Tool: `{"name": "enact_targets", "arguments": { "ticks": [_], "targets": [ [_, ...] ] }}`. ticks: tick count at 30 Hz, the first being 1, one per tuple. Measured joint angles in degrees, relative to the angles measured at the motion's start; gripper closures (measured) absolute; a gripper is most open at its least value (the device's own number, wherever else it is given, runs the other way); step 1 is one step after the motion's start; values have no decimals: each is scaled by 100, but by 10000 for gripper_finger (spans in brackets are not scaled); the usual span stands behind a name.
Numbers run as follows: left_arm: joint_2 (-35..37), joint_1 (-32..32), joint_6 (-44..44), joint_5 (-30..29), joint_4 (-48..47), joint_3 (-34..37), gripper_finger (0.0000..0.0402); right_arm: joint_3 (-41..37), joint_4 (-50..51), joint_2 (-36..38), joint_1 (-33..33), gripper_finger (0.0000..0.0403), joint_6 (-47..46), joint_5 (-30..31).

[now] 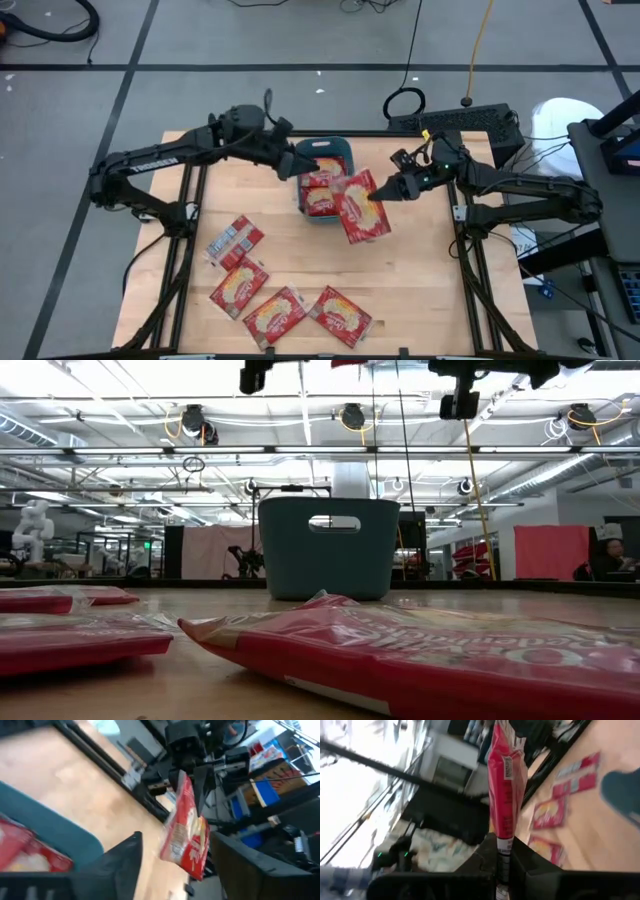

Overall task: Sort popcorn bags into baskets
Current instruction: Put the red popcorn bag into the blue bin

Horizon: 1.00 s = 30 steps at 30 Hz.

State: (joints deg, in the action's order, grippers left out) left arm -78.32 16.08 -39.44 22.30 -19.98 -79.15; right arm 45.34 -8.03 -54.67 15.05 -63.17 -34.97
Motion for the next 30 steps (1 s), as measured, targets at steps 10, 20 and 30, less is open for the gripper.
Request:
{"name": "enact_targets", "arguments": {
  "ticks": [10, 20, 30],
  "targets": [
    [-818, -409, -604, 886, 104, 2, 55, 0, 4, -545, -3, 398, 337, -1528],
    [-1512, -1009, -1130, 1166, 1167, 2, 63, 0, -80, -998, -16, 397, 870, -2097],
    [-2134, -1337, -1239, 1116, 1724, 2, 139, 0, -77, -1180, -15, 397, 1124, -2200]
  ]
}}
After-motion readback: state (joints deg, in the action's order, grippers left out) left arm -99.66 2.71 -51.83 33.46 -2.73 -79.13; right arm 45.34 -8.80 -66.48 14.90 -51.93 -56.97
